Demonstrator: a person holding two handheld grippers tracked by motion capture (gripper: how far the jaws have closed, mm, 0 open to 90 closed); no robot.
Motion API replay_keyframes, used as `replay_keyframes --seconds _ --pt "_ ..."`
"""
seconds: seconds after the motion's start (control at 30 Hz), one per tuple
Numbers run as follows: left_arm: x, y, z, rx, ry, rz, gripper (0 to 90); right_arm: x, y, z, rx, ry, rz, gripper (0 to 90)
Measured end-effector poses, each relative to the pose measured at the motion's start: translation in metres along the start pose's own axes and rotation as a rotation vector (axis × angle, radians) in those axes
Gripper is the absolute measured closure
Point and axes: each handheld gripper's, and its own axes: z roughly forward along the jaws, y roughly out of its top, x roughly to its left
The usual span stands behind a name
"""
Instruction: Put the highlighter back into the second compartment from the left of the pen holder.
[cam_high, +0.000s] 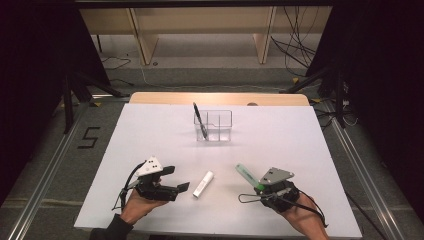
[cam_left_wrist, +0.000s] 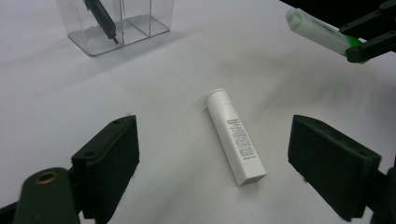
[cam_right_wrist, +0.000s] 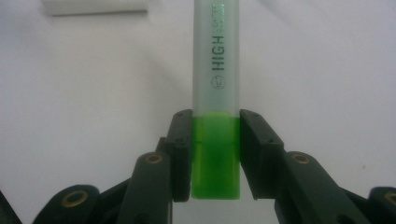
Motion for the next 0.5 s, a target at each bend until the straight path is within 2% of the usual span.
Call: replay_keyframes --seconds 0.2,0.33,0.5 --pt "0.0 0.007 -0.002 -0.005 -0.012 -0.004 16.2 0.019 0.009 -0.002 -0.071 -0.079 -0.128 67.2" --pt "0.0 0.015 -0.002 0.001 -0.02 0.005 16.2 0.027 0.01 0.0 -0.125 -0.137 -0.243 67.2" --pt "-0.002 0.026 -0.003 0.025 -0.025 0.029 16.2 0.041 0.012 0.003 -0.167 -0.215 -0.381 67.2"
